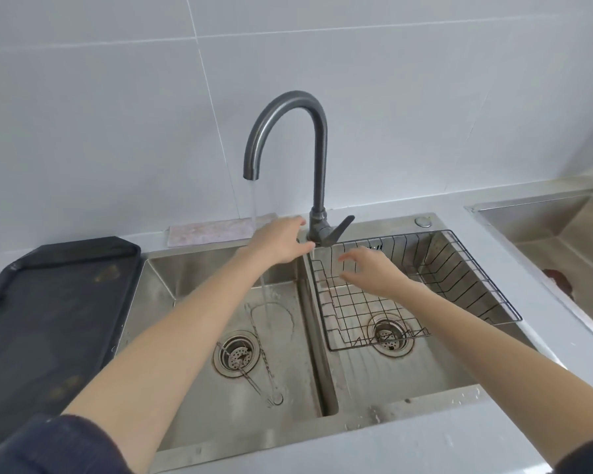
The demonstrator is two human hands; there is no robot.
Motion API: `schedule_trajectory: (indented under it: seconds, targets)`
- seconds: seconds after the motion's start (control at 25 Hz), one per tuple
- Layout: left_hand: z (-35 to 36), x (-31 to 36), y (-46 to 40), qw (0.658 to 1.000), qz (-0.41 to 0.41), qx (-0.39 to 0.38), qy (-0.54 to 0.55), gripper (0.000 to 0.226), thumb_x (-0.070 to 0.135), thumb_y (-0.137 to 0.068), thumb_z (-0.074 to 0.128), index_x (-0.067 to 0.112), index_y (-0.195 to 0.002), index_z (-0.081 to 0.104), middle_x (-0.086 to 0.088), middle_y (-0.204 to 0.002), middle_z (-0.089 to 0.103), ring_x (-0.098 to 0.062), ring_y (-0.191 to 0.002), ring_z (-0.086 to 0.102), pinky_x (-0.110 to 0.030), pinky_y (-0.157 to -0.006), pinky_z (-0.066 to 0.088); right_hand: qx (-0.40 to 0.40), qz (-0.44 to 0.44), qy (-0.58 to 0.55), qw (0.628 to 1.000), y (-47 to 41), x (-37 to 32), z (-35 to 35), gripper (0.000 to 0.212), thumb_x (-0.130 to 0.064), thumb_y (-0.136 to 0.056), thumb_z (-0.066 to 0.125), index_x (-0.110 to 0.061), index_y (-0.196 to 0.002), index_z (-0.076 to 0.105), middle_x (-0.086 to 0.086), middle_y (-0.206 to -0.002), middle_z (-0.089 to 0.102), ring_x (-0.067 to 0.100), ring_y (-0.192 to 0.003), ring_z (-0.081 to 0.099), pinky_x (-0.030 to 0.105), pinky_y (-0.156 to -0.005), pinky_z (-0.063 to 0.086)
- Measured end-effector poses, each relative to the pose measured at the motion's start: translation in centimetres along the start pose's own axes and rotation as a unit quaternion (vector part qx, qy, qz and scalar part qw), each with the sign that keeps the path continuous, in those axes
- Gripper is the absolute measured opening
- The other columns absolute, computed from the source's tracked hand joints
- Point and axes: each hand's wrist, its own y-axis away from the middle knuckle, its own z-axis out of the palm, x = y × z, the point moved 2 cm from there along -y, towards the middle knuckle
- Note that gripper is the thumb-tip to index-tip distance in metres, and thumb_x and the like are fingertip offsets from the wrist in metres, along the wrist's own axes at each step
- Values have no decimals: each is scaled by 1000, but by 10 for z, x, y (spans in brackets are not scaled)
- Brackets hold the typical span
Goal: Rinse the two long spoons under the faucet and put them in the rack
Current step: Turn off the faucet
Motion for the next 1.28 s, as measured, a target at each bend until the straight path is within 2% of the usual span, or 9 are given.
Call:
schedule_trajectory:
  seconds: [0.16,0.44,0.64,0.76,0.92,1.04,1.16,1.28]
  targets:
    - [-14,12,-28,997,-11,54,60,54,37,-90,49,13,-137,37,-6,-138,51,-25,-124,50,-38,-101,42,62,8,-45,997,-11,17,-16,35,-21,-90,53,-9,-122,58,10,-128,61,25,-120,54,37,-102,43]
    - [-21,22,-77,977,-54,134,157,53,32,-91,49,10,-138,36,-8,-139,48,-25,-127,46,-38,-104,39,117,24,-121,985,-51,37,-32,31,-17,-90,53,-8,-119,58,9,-117,66,23,-108,62,36,-95,48]
    - [-16,23,-111,970,-79,154,170,59,32,-91,50,9,-141,29,-10,-144,41,-26,-131,42,-39,-104,37,118,13,-122,985,-84,46,-32,35,-15,-91,53,-7,-125,54,14,-126,55,25,-101,64,36,-92,48]
    - [-12,21,-128,957,-103,166,213,60,31,-91,51,8,-141,28,-10,-144,41,-26,-130,43,-39,-104,38,106,15,-131,986,-101,49,-30,36,-14,-91,54,-7,-126,53,14,-125,55,25,-101,63,34,-91,48]
    - [-8,17,-145,930,-124,186,291,47,24,-90,53,6,-132,41,-9,-132,54,-27,-116,56,-39,-100,45,115,16,-135,984,-118,51,-25,23,-13,-88,56,-8,-109,66,12,-113,64,26,-98,64,37,-89,50]
    - [-3,16,-153,923,-122,212,297,32,19,-90,52,4,-118,53,-10,-122,63,-26,-103,63,-35,-93,47,119,14,-125,985,-123,54,-25,17,-14,-87,58,-9,-96,72,12,-101,68,26,-93,64,36,-84,51]
    - [0,13,-155,924,-114,224,290,30,20,-91,51,3,-115,56,-11,-117,65,-26,-102,63,-34,-90,46,118,3,-126,985,-124,55,-25,17,-15,-86,60,-8,-95,73,12,-99,68,25,-91,64,32,-81,49]
    - [1,9,-158,941,-88,211,252,29,21,-92,50,3,-114,56,-13,-115,65,-26,-102,62,-33,-90,46,118,-5,-127,985,-124,55,-27,17,-16,-86,61,-8,-94,74,11,-98,69,25,-90,64,32,-80,49]
